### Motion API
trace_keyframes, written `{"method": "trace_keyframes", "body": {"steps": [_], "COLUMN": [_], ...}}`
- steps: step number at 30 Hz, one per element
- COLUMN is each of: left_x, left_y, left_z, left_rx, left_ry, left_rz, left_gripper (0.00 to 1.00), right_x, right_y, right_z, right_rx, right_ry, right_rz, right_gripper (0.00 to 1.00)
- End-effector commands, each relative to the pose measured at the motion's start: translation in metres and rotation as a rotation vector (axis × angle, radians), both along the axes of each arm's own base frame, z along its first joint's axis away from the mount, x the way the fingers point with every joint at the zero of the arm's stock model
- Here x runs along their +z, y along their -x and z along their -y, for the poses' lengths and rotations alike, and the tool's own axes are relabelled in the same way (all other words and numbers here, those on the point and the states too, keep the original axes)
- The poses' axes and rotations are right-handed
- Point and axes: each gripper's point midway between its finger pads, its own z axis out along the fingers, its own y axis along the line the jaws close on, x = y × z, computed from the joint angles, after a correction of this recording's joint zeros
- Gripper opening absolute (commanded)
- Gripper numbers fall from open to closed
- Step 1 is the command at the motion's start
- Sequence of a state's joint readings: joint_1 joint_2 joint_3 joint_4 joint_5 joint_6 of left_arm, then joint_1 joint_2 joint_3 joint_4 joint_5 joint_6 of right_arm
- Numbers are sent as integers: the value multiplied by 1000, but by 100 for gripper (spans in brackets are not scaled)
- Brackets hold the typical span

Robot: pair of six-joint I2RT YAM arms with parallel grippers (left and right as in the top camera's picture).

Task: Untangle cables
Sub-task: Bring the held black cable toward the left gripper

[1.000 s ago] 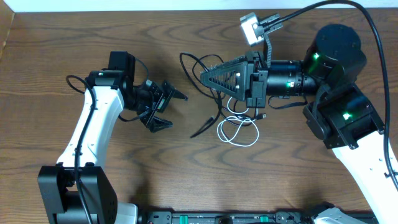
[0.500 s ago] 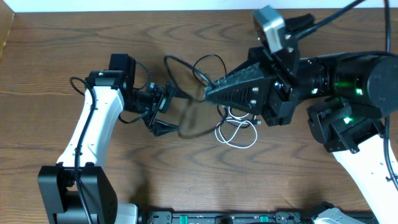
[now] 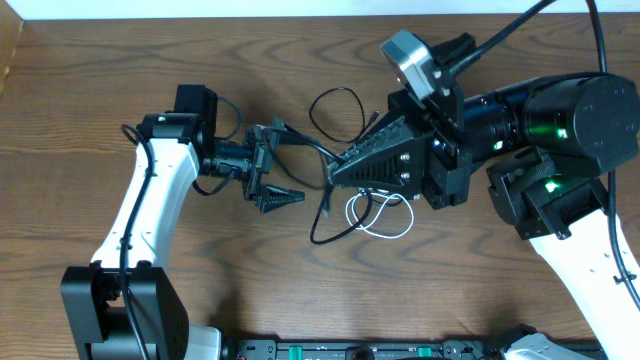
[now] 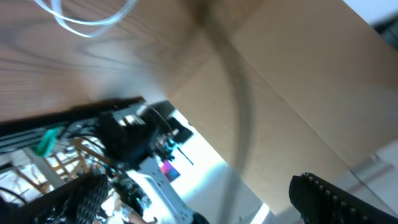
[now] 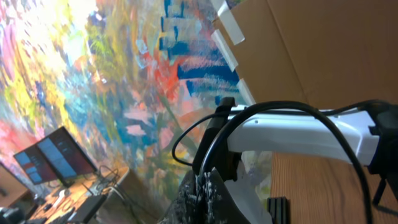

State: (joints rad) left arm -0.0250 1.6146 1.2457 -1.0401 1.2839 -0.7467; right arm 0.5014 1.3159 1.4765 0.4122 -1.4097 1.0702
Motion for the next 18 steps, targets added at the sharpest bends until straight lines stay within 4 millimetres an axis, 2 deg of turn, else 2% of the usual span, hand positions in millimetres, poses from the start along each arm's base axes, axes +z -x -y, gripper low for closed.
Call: {"method": "trace_keyframes", "body": {"steps": [1,5,7,11,12,15,18], "left_x": [29,33,33,42,44,46,45], "left_y": [-7,-16,-17,-13,-12,-11,-12], "left_z": [0,-11,-15,-12,-12,-10,-11], "left_rx": [6,42,53,48,46,41,39], "left_ry": [180,195,198,255,267,275,271], "left_rz": [46,76,74,40,39,41,52], "left_gripper": [98,98,93,93,93,93,93], "right_x": [-1,-1,-1,-11,-14,-36,-60], "right_y": [6,5,5,-6,-11,-49,-86], "right_z": [1,1,1,-5,-7,-20,-22], "right_rx": [24,23,18,-3,-17,-131,-232], "right_ry": [-1,-3,-22,-44,-39,13,73], "right_rz": [42,46,93,168,156,43,-64], "right_gripper": [1,1,1,1,2,2,1]}}
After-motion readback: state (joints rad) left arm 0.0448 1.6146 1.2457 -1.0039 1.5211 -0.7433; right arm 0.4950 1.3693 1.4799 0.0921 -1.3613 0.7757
